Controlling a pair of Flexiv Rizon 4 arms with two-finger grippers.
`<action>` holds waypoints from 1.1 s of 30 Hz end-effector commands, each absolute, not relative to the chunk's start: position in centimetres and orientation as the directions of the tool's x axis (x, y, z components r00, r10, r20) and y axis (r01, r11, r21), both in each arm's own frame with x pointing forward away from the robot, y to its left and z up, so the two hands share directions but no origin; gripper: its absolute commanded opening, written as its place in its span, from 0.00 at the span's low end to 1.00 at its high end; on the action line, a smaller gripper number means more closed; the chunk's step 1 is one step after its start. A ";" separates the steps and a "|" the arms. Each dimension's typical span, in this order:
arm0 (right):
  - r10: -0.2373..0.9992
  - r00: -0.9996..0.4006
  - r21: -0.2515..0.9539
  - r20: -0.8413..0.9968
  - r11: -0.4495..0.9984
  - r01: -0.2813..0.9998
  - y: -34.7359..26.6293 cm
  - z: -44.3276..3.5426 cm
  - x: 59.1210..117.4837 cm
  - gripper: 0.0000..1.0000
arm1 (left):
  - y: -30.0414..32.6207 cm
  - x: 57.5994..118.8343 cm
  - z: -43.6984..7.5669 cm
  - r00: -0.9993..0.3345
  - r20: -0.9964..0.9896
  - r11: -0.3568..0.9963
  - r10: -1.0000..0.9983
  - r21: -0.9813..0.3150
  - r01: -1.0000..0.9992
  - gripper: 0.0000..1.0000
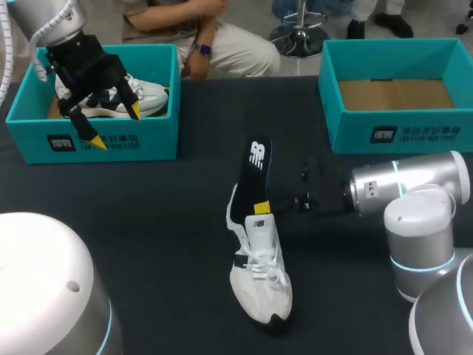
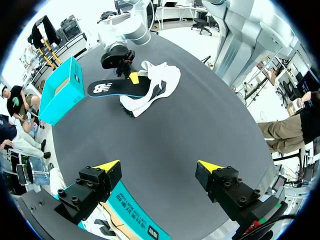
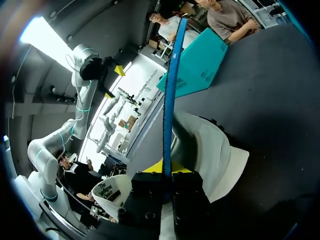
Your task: Take the shoe out of the shoebox, open the shoe tongue, remove and reinsert the insole, then place the shoe into the shoebox
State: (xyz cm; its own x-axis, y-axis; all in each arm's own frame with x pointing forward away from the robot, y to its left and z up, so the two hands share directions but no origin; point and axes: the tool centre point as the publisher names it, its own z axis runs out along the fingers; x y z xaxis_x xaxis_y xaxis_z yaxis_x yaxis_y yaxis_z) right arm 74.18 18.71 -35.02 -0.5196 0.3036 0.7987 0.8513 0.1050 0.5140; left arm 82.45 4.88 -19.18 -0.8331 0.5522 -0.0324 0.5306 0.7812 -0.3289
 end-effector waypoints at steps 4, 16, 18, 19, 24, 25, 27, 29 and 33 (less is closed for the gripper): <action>0.314 -0.499 0.492 0.808 0.110 0.864 19.2 -35.7 73.0 0.00 | 4.9 82.5 -19.2 -0.833 -0.030 0.782 0.553 -0.327 0.531 1.00; 0.335 -0.454 0.447 0.825 0.104 0.889 19.1 -36.4 71.4 0.00 | 4.9 82.5 -19.2 -0.833 -0.030 0.782 0.553 -0.327 0.531 1.00; 0.339 -0.451 0.445 0.826 0.101 0.890 18.9 -36.3 71.5 0.00 | 4.9 82.5 -19.2 -0.833 -0.030 0.782 0.553 -0.327 0.531 1.00; 0.343 -0.450 0.444 0.825 0.100 0.890 18.9 -36.2 71.6 0.00 | 4.9 82.5 -19.2 -0.833 -0.030 0.782 0.553 -0.327 0.531 1.00; 0.354 -0.456 0.451 0.816 0.104 0.887 18.7 -35.5 72.4 0.29 | 4.9 82.5 -19.2 -0.833 -0.030 0.782 0.553 -0.327 0.531 1.00; 0.358 -0.460 0.454 0.813 0.107 0.885 18.7 -35.4 72.6 0.29 | 4.9 82.5 -19.2 -0.833 -0.030 0.782 0.553 -0.327 0.531 1.00; 0.359 -0.465 0.458 0.809 0.109 0.882 18.6 -35.1 72.9 0.28 | 4.9 82.5 -19.2 -0.833 -0.030 0.782 0.553 -0.327 0.531 1.00; 0.360 -0.468 0.461 0.807 0.111 0.880 18.7 -34.9 73.3 0.33 | 4.9 82.5 -19.2 -0.833 -0.030 0.782 0.553 -0.327 0.531 1.00; 0.359 -0.479 0.469 0.801 0.118 0.875 18.8 -34.5 74.0 0.35 | 4.9 82.5 -19.2 -0.833 -0.030 0.782 0.553 -0.327 0.531 1.00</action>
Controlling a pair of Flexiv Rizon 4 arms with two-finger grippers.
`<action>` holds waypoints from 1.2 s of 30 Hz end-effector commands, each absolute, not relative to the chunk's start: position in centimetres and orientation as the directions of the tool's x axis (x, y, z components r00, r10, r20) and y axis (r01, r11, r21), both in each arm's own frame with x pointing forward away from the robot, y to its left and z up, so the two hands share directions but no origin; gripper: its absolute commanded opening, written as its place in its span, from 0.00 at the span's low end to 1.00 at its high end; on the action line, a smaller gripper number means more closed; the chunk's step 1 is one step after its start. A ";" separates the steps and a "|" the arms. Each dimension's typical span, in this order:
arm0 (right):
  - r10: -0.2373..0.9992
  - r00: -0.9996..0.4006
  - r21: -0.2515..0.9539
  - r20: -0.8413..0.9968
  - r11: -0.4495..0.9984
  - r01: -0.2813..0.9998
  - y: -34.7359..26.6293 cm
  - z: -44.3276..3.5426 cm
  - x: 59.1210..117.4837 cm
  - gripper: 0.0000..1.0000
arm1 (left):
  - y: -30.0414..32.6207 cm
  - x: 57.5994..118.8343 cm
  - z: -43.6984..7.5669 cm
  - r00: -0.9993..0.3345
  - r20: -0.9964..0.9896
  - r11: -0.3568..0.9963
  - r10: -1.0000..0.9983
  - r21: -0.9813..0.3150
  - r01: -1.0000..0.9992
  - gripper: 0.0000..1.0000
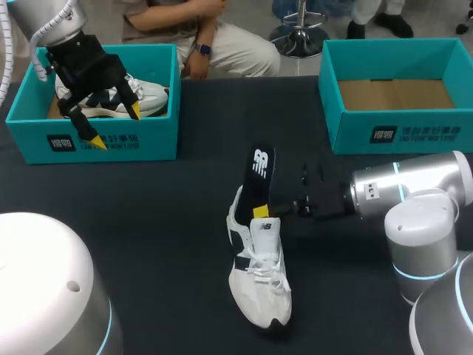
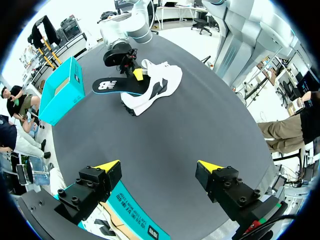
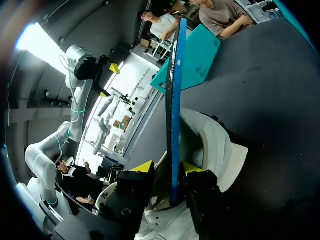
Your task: Take the shoe out of the shoebox, open the shoe tongue, remove and reinsert the insole, then place the shoe into the shoebox
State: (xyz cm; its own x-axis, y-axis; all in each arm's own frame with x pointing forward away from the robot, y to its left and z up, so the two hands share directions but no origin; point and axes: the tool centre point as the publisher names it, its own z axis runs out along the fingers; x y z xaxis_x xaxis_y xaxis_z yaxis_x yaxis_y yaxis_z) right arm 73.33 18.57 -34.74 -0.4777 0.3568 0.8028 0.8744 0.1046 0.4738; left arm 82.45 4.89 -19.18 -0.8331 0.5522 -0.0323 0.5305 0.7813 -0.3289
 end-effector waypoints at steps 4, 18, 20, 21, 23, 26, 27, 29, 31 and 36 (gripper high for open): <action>0.358 -0.487 0.475 0.797 0.126 0.871 19.0 -34.3 74.6 0.42 | 4.9 82.5 -19.2 -0.833 -0.030 0.782 0.553 -0.327 0.531 1.00; 0.380 -0.501 0.493 0.778 0.124 0.861 18.4 -33.7 75.7 0.00 | 4.9 82.5 -19.2 -0.833 -0.030 0.782 0.553 -0.327 0.531 1.00; 0.384 -0.499 0.493 0.777 0.121 0.861 18.3 -33.7 75.6 0.00 | 4.9 82.5 -19.2 -0.833 -0.030 0.782 0.553 -0.327 0.531 1.00; 0.385 -0.498 0.493 0.777 0.120 0.862 18.2 -33.7 75.5 0.00 | 4.9 82.5 -19.2 -0.833 -0.030 0.782 0.553 -0.327 0.531 1.00; 0.386 -0.496 0.492 0.778 0.119 0.863 18.1 -33.8 75.4 0.00 | 4.9 82.5 -19.2 -0.833 -0.030 0.782 0.553 -0.327 0.531 1.00; 0.382 -0.489 0.481 0.784 0.122 0.868 18.1 -34.1 75.2 0.00 | 4.9 82.5 -19.2 -0.833 -0.030 0.782 0.553 -0.327 0.531 1.00; 0.380 -0.486 0.478 0.787 0.123 0.870 18.2 -34.3 75.0 0.00 | 4.9 82.5 -19.2 -0.833 -0.030 0.782 0.553 -0.327 0.531 1.00; 0.374 -0.480 0.470 0.793 0.125 0.874 18.3 -34.6 74.8 0.00 | 4.9 82.5 -19.2 -0.833 -0.030 0.782 0.553 -0.327 0.531 1.00; 0.370 -0.472 0.461 0.800 0.125 0.879 18.5 -35.0 74.4 0.00 | 4.9 82.5 -19.2 -0.833 -0.030 0.782 0.553 -0.327 0.531 1.00; 0.358 -0.453 0.439 0.817 0.124 0.890 19.0 -35.9 73.4 0.00 | 4.9 82.5 -19.2 -0.833 -0.030 0.782 0.553 -0.327 0.531 1.00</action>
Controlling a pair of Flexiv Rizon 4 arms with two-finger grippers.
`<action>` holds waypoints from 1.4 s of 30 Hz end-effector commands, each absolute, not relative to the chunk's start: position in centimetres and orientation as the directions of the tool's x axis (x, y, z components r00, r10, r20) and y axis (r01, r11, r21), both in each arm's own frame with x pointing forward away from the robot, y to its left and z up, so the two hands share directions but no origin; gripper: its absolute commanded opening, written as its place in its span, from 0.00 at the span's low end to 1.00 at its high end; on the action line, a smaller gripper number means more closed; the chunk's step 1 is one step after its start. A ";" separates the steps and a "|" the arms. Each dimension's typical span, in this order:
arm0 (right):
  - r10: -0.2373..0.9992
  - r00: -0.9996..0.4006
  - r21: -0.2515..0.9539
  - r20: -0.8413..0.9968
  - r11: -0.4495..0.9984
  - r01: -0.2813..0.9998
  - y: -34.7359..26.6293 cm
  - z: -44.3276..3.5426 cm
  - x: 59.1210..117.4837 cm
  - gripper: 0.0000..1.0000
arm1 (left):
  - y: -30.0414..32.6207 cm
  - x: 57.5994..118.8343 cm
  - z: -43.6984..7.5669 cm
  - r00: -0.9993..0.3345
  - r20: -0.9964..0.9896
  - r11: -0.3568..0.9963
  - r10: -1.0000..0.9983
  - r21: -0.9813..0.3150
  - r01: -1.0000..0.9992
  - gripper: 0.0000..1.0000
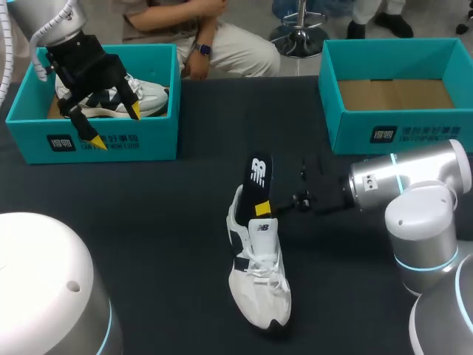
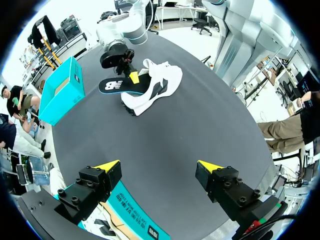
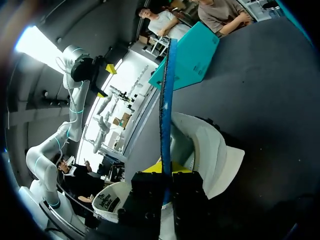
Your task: Take the shoe out of the shoebox, open the shoe tongue, remove and reinsert the insole, then place the shoe into the shoebox
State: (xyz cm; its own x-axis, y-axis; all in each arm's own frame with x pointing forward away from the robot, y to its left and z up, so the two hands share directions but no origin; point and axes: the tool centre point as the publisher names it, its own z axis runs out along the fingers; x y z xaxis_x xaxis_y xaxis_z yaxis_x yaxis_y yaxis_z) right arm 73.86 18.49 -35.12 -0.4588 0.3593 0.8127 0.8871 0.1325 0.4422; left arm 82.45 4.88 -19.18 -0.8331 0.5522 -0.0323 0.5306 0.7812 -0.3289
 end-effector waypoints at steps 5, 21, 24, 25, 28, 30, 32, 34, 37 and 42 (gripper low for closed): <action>0.352 -0.439 0.422 0.827 0.128 0.898 19.6 -36.4 72.6 0.00 | 4.9 82.5 -19.2 -0.833 -0.030 0.782 0.553 -0.327 0.531 1.00; 0.376 -0.436 0.419 0.818 0.129 0.899 18.8 -35.9 73.3 0.45 | 4.9 82.5 -19.2 -0.833 -0.030 0.782 0.553 -0.327 0.531 1.00; 0.380 -0.445 0.429 0.811 0.133 0.894 18.7 -35.5 73.8 0.44 | 4.9 82.5 -19.2 -0.833 -0.030 0.782 0.553 -0.327 0.531 1.00; 0.381 -0.448 0.431 0.809 0.135 0.892 18.7 -35.4 73.9 0.43 | 4.9 82.5 -19.2 -0.833 -0.030 0.782 0.553 -0.327 0.531 1.00; 0.383 -0.461 0.442 0.800 0.142 0.885 18.8 -35.0 74.5 0.42 | 4.9 82.5 -19.2 -0.833 -0.030 0.782 0.553 -0.327 0.531 1.00; 0.384 -0.470 0.450 0.795 0.146 0.881 18.7 -34.6 74.9 0.42 | 4.9 82.5 -19.2 -0.833 -0.030 0.782 0.553 -0.327 0.531 1.00; 0.385 -0.477 0.457 0.790 0.150 0.877 18.7 -34.4 75.3 0.42 | 4.9 82.5 -19.2 -0.833 -0.030 0.782 0.553 -0.327 0.531 1.00; 0.387 -0.482 0.462 0.786 0.151 0.874 18.5 -34.2 75.5 0.41 | 4.9 82.5 -19.2 -0.833 -0.030 0.782 0.553 -0.327 0.531 1.00; 0.392 -0.486 0.466 0.781 0.151 0.872 18.3 -34.0 75.7 0.32 | 4.9 82.5 -19.2 -0.833 -0.030 0.782 0.553 -0.327 0.531 1.00; 0.401 -0.481 0.466 0.779 0.143 0.873 18.0 -34.0 75.5 0.07 | 4.9 82.5 -19.2 -0.833 -0.030 0.782 0.553 -0.327 0.531 1.00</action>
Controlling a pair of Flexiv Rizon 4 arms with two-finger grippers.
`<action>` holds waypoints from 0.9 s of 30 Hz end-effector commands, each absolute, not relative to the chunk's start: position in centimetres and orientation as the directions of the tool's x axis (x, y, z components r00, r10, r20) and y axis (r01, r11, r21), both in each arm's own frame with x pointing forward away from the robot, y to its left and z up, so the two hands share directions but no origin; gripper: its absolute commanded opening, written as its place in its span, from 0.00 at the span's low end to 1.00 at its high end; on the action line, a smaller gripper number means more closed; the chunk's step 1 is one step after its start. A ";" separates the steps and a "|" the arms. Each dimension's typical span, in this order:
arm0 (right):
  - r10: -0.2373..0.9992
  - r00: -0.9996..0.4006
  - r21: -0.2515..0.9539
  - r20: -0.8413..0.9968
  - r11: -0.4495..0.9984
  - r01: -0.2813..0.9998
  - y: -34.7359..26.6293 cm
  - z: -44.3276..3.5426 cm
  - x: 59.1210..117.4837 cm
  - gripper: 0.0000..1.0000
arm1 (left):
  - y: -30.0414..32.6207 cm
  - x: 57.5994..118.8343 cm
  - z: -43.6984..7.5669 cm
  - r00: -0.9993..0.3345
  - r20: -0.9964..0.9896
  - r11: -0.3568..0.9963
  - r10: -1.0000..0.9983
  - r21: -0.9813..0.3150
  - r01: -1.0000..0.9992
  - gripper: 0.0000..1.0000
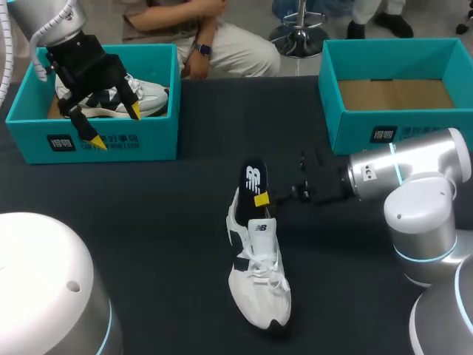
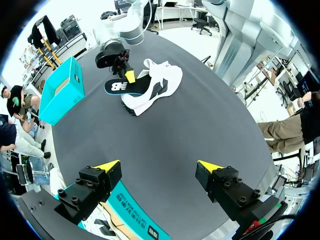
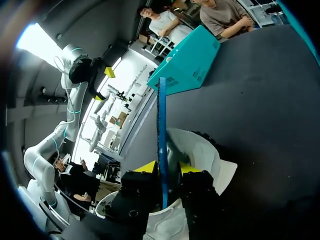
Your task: Take the shoe out of the shoebox, open the shoe tongue, remove and reinsert the insole, then place the shoe into the shoebox
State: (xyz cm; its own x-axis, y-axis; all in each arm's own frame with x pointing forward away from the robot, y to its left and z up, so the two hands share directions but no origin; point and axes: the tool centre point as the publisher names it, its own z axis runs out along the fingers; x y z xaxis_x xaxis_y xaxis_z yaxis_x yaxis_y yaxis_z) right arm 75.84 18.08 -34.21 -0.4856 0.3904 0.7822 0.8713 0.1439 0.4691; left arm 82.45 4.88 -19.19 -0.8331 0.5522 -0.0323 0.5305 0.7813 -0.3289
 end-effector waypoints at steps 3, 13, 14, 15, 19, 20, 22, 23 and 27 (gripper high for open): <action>0.405 -0.478 0.466 0.779 0.137 0.874 17.9 -34.1 75.3 0.00 | 4.9 82.5 -19.2 -0.833 -0.030 0.782 0.553 -0.327 0.531 1.00; 0.390 -0.469 0.451 0.792 0.142 0.881 18.5 -34.6 74.1 0.00 | 4.9 82.5 -19.2 -0.833 -0.030 0.782 0.553 -0.327 0.531 1.00; 0.385 -0.464 0.441 0.798 0.152 0.885 18.7 -34.8 73.8 0.00 | 4.9 82.5 -19.2 -0.833 -0.030 0.782 0.553 -0.327 0.531 1.00; 0.381 -0.459 0.434 0.802 0.155 0.887 18.9 -35.0 73.5 0.00 | 4.9 82.5 -19.2 -0.833 -0.030 0.782 0.553 -0.327 0.531 1.00; 0.374 -0.438 0.409 0.818 0.158 0.899 19.3 -35.7 72.5 0.00 | 4.9 82.5 -19.2 -0.833 -0.030 0.782 0.553 -0.327 0.531 1.00; 0.373 -0.436 0.408 0.819 0.157 0.899 19.4 -35.8 72.4 0.00 | 4.9 82.5 -19.2 -0.833 -0.030 0.782 0.553 -0.327 0.531 1.00; 0.372 -0.426 0.398 0.824 0.154 0.904 19.5 -36.2 72.0 0.00 | 4.9 82.5 -19.2 -0.833 -0.030 0.782 0.553 -0.327 0.531 1.00; 0.373 -0.421 0.392 0.826 0.156 0.907 19.6 -36.2 71.8 0.00 | 4.9 82.5 -19.2 -0.833 -0.030 0.782 0.553 -0.327 0.531 1.00; 0.373 -0.406 0.374 0.834 0.160 0.914 19.7 -36.6 71.3 0.00 | 4.9 82.5 -19.2 -0.833 -0.030 0.782 0.553 -0.327 0.531 1.00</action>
State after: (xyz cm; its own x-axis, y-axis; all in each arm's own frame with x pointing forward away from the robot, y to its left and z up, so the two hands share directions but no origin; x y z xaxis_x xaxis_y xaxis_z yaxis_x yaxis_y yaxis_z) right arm 71.69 19.31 -36.13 -0.4088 0.3675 0.8354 0.9126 0.1610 0.3757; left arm 82.45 4.88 -19.18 -0.8331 0.5522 -0.0323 0.5306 0.7812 -0.3289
